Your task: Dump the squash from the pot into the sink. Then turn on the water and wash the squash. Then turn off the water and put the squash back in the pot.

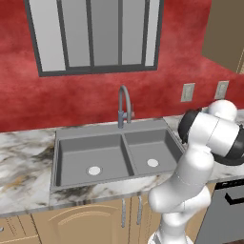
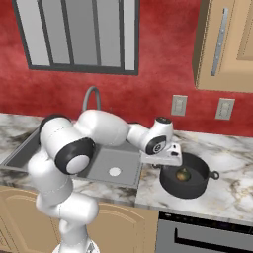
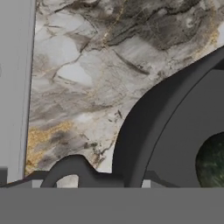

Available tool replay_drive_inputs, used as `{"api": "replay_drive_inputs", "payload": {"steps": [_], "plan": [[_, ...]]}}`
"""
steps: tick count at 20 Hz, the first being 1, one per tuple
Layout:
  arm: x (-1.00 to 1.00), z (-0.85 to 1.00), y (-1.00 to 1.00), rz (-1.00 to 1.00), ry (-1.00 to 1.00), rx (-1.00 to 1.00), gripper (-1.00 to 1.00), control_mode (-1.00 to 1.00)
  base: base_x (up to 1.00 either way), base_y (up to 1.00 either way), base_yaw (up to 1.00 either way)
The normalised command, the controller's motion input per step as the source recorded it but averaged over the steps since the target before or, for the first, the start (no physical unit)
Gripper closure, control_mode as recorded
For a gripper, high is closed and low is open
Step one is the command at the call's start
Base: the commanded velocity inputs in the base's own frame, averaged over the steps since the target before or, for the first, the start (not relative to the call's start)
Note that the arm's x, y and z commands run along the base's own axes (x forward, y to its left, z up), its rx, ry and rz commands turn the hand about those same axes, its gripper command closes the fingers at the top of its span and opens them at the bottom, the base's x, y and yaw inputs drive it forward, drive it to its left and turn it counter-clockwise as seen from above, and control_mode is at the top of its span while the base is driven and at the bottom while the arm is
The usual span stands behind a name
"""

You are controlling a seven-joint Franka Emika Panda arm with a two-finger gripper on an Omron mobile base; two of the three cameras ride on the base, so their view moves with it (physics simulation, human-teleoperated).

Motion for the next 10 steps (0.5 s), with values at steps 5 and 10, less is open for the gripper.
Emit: {"api": "replay_drive_inputs", "payload": {"steps": [5, 10], "plan": [[-0.43, 0.22, 0.53, 0.01, -0.10, 0.07, 1.00, -1.00, 0.00, 0.00, 0.00], [-0.41, 0.46, 0.68, 0.02, -0.12, 0.03, 1.00, -1.00, 0.00, 0.00, 0.00]]}}
